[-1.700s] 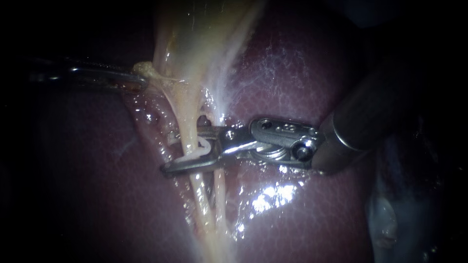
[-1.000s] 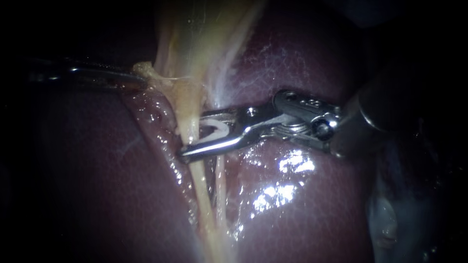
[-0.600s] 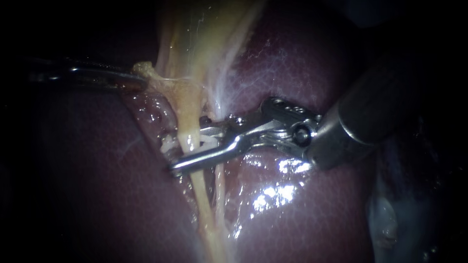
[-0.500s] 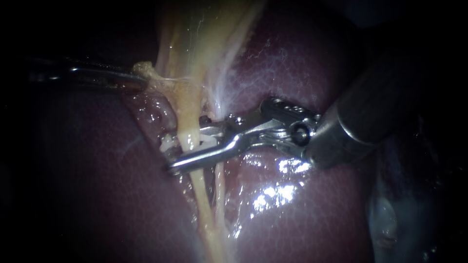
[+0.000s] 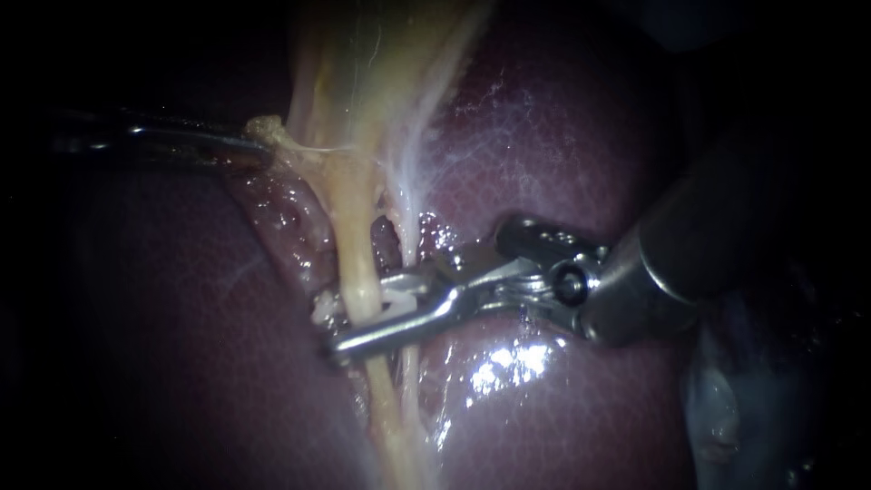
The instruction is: Clipping first clip left tube
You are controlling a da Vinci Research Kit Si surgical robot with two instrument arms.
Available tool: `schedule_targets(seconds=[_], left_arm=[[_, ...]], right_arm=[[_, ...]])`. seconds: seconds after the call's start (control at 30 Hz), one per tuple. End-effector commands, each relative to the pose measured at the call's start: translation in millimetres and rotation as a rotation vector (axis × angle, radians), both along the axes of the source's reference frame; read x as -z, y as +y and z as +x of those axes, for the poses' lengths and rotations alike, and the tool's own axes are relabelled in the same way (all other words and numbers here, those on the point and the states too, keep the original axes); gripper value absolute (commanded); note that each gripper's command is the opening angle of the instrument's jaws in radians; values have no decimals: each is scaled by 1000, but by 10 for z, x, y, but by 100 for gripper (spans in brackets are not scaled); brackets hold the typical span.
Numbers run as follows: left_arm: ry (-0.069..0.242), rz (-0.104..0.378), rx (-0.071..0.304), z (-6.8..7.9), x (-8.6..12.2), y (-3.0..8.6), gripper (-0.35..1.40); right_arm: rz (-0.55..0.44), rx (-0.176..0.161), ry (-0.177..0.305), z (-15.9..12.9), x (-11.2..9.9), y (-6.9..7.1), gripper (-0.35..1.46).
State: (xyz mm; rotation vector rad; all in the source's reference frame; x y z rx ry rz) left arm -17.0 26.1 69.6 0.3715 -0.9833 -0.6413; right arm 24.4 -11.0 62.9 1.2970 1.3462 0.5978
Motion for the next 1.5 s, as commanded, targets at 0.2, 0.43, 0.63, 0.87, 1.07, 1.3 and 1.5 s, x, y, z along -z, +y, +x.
schedule_targets(seconds=[0.2,0.43,0.63,0.87,1.07,1.3,1.5], left_arm=[[0,0,0,0,0,0,-35],[0,0,0,0,0,0,-35],[0,0,0,0,0,0,-35],[0,0,0,0,0,0,-35],[0,0,0,0,0,0,-35],[0,0,0,0,0,0,-35],[0,0,0,0,0,0,-35]], right_arm=[[11,22,4,-2,-1,-18,41],[15,37,9,1,-7,-29,39],[25,50,11,6,-12,-41,37],[26,49,11,9,-12,-40,25],[26,47,10,10,-12,-39,2],[26,47,10,11,-13,-38,-35],[26,20,-6,11,-12,-37,-35]])
